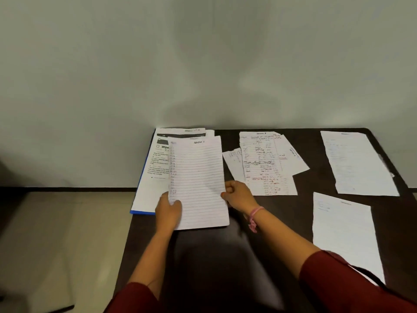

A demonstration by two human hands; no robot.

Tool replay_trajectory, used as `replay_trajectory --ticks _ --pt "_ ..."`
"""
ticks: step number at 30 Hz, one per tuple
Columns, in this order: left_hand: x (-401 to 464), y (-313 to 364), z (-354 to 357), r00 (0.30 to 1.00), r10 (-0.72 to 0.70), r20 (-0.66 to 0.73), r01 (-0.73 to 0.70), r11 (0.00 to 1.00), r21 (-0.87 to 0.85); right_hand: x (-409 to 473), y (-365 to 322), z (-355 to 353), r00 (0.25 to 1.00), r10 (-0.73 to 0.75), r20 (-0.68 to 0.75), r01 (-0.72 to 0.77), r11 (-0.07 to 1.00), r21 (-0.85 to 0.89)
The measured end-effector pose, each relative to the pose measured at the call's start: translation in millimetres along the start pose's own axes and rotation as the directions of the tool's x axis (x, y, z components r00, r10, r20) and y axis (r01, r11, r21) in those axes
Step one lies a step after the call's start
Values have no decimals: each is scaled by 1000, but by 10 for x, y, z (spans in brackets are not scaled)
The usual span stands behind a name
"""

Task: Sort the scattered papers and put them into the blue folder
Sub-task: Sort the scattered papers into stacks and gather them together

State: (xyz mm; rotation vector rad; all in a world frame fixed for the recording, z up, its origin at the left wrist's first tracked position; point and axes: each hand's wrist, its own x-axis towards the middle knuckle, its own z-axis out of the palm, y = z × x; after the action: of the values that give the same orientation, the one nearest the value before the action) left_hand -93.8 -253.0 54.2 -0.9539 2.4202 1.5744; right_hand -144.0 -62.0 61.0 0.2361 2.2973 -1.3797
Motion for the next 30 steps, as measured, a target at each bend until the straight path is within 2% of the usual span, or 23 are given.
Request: replay_trajectory --ticks 6,14,21,25,30 --pt "357 -71 -434 996 -56 -67 63 993 97 185 -318 542 997 2 75 0 999 -35" --pt "787 -50 -668 998 -20 -62 34 975 219 406 -489 900 999 30 41 -29 999 -18" --pt "1046 -104 -689 997 24 -71 0 949 316 549 -533 1038 998 31 59 -26 997 -79" --pt "1030 -131 -653 988 -28 -154 88 914 397 566 -495 1044 997 56 58 -52 996 -70" --pt "955 -127 -575 963 48 -266 42 946 321 520 -383 885 998 57 16 -56 995 -86"
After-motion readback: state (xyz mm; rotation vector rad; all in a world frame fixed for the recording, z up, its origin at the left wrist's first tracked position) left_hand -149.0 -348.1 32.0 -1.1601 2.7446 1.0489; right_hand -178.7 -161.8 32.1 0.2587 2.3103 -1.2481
